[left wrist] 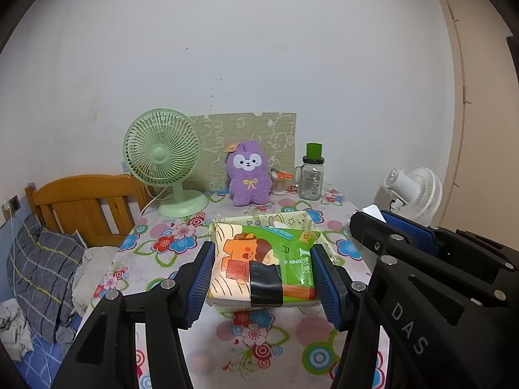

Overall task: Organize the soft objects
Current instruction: 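Lift both items and carry them over the fabric box, then lower both items into the box and open both grippers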

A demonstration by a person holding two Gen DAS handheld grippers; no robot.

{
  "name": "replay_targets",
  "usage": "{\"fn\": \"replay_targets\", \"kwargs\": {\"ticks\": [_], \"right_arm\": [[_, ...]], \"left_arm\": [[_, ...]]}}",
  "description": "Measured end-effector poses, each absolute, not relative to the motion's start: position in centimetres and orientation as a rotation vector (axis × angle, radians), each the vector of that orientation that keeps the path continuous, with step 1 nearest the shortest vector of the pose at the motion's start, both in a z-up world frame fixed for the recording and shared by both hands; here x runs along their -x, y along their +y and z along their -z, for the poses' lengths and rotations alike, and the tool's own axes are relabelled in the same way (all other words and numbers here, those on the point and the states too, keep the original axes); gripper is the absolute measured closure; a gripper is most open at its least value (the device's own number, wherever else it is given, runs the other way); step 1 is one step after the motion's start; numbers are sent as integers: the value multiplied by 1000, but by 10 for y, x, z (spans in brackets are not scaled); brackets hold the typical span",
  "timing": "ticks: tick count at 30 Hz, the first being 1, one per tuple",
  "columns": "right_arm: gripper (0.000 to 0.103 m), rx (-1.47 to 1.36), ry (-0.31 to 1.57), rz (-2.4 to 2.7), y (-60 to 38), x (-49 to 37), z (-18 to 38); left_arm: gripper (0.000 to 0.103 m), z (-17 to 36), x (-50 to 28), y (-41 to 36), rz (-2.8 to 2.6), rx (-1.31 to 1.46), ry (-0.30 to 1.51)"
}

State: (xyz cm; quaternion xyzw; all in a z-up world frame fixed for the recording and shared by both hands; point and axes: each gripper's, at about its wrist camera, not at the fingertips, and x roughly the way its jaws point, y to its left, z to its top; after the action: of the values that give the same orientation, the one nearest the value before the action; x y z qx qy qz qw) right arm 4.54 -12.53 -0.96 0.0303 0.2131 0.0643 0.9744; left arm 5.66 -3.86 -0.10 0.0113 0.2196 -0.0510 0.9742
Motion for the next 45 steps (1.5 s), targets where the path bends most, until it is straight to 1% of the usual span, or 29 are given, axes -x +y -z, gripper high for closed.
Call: {"fn": "replay_targets", "kwargs": {"ticks": [12,19,33,38,40,42,45], "right_arm": [[83,-62,460,-156,-120,-113,9],[83,-53,481,-154,-116,-156,16],[83,-62,572,-171,-110,-221,52],[83,-65,601,-177,-110,-234,64],[83,-67,610,-177,-110,-238,68],[83,-69,616,-182,-109,-241,71],[83,-70,623,-185,-109,-245,74]], "left_arm": [[43,4,-120,-33,76,-20,476],[43,14,-162,-28,68,-1,513],[42,60,-225,-21,84,42,656],[40,79,-236,-22,91,35,719],[37,84,-238,-23,94,36,732],[26,86,-239,-22,96,40,733],[15,86,-240,-21,102,35,727]]}}
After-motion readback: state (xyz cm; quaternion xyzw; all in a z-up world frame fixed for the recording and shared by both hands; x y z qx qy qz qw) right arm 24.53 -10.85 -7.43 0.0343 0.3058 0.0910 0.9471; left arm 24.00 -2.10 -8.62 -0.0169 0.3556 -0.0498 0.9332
